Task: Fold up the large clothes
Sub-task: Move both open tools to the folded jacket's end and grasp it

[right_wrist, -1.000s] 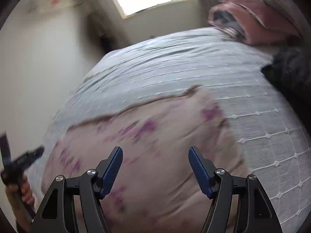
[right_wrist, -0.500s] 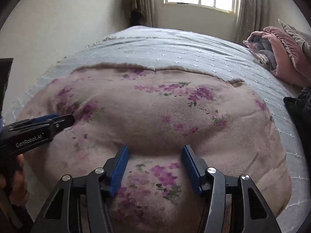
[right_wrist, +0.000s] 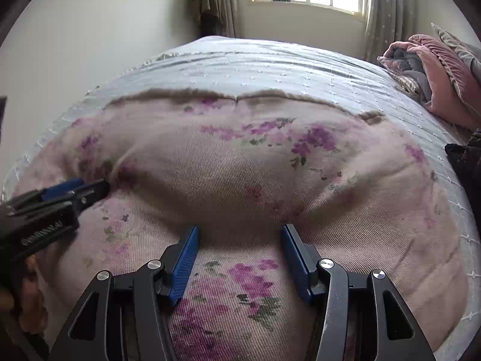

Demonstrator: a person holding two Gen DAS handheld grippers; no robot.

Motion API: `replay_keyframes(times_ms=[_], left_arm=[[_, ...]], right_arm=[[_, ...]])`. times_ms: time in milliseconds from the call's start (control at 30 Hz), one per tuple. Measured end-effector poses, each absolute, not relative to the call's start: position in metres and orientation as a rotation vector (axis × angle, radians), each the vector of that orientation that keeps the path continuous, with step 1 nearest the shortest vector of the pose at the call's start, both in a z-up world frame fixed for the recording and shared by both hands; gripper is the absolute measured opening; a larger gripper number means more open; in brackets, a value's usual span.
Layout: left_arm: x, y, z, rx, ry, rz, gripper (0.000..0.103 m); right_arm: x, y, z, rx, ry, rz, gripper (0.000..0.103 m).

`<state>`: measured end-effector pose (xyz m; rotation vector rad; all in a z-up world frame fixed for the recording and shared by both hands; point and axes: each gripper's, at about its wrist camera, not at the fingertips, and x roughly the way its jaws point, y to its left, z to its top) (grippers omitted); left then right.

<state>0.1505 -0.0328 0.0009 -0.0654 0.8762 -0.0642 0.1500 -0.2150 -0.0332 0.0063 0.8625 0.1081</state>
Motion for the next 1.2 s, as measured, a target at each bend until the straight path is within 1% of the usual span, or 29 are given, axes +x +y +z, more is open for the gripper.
replay_keyframes(times_ms=[200,367,467,600,767,833,933,1033,1067,1100,1200], left_arm=[[0.150,-0.028,0.003,-0.081,0.877,-0.089,0.054],[0.149,-0.029,0.006,-0.068,0.869,-0.088,0.054],[0.146,-0.021,0.013,-0.098,0.873,-0.116,0.054],[0.138,0.008,0.029,-0.149,0.839,-0.117,0.054],[0.135,0.066,0.040,-0.242,0.788,-0.022,0.054],[0.137,0.087,0.035,-0.276,0.810,0.011,0.054],[0.146,0.104,0.017,-0.327,0.889,-0.006,0.054],[0.148,0.107,0.008,-0.318,0.908,-0.004,0.047],[0.149,0.106,0.007,-0.306,0.911,-0.004,0.046],[0.151,0.105,0.005,-0.297,0.917,-0.007,0.046],[0.152,0.110,0.005,-0.309,0.920,-0.004,0.040]], right_arm=[[0.131,-0.253,-0.005,0.034,0.814,-0.023,0.058],[0.117,-0.299,-0.008,0.108,0.845,-0.098,0.058],[0.118,-0.313,-0.013,0.102,0.866,-0.148,0.058],[0.116,-0.320,-0.014,0.109,0.870,-0.172,0.058],[0.109,-0.328,-0.010,0.106,0.870,-0.219,0.058],[0.108,-0.334,-0.010,0.123,0.877,-0.240,0.058],[0.110,-0.345,-0.019,0.148,0.925,-0.266,0.058],[0.114,-0.356,-0.033,0.239,0.973,-0.251,0.058],[0.116,-0.359,-0.038,0.258,0.989,-0.251,0.062],[0.117,-0.362,-0.041,0.270,0.999,-0.256,0.069],[0.118,-0.378,-0.048,0.348,1.013,-0.249,0.078]])
